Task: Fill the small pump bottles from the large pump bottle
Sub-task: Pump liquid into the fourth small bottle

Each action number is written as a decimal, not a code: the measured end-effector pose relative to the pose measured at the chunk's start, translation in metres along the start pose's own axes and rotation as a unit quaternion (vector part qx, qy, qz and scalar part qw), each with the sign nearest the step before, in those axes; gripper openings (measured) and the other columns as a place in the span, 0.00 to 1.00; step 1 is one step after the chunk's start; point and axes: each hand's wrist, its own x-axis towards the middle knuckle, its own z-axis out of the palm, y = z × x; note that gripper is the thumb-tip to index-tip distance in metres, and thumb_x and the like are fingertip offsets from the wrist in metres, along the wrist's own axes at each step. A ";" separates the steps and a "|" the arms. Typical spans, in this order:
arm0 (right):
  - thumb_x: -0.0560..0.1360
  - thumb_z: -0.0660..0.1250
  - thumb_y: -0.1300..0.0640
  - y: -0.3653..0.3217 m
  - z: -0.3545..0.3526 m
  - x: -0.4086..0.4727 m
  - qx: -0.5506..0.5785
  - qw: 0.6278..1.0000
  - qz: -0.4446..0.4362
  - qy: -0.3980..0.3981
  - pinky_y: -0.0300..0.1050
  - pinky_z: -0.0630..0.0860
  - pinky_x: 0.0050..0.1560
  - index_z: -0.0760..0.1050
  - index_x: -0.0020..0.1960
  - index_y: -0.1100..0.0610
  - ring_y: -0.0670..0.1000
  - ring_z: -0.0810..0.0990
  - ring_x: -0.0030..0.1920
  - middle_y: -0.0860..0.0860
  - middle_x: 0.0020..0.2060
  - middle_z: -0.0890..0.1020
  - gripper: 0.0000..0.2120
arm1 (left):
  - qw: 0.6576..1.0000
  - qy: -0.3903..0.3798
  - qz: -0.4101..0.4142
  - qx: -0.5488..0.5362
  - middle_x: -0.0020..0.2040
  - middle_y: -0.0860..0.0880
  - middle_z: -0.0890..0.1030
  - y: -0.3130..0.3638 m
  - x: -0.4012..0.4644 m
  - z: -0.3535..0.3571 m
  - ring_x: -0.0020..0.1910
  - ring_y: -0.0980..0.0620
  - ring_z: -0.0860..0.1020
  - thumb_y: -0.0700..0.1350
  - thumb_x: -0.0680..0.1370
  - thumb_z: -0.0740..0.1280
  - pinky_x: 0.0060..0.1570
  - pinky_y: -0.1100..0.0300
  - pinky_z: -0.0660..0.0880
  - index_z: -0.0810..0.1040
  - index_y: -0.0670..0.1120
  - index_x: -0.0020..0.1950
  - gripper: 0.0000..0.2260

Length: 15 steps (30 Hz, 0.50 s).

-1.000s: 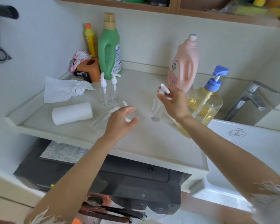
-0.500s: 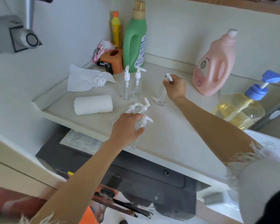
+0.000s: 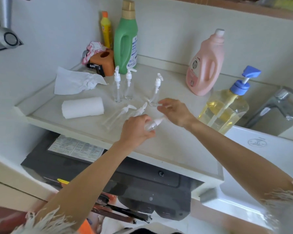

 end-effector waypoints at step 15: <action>0.77 0.68 0.50 0.027 -0.027 -0.053 0.013 0.991 0.078 -0.110 0.37 0.79 0.37 0.79 0.42 0.58 0.47 0.83 0.32 0.53 0.33 0.84 0.12 | 0.994 -0.074 0.082 0.017 0.46 0.51 0.79 0.020 -0.014 0.039 0.42 0.49 0.79 0.52 0.77 0.67 0.38 0.59 0.69 0.73 0.43 0.57 0.15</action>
